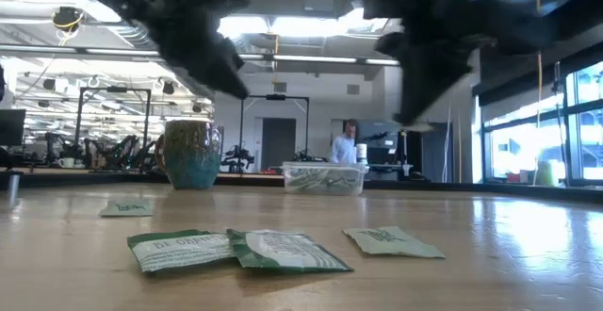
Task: Pick and place Stevia / Truvia into bins
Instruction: Put the truvia packet into the transparent container
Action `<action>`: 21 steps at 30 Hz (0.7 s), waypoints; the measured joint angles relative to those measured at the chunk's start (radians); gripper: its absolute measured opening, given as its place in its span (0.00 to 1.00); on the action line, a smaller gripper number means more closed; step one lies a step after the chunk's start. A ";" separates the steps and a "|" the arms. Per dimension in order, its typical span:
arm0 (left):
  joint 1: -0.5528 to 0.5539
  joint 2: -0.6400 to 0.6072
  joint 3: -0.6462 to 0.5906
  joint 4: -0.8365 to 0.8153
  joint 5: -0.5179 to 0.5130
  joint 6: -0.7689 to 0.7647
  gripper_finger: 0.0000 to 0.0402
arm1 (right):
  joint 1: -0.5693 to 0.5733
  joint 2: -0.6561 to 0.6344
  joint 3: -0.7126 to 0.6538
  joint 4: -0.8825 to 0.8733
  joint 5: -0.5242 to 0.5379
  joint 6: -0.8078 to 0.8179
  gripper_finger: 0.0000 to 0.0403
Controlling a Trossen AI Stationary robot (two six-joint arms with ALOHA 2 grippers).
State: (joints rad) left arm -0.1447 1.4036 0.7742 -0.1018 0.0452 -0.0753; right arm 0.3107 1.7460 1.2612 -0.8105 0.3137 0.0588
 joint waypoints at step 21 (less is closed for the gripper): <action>-0.097 0.000 0.000 -0.189 -0.026 -0.131 0.16 | -0.592 -0.001 -0.022 0.339 -0.184 -0.328 0.03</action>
State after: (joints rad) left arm -0.2417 1.4036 0.7742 -0.2909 0.0189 -0.2066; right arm -0.2816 1.7451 1.2389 -0.4718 0.1300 -0.2695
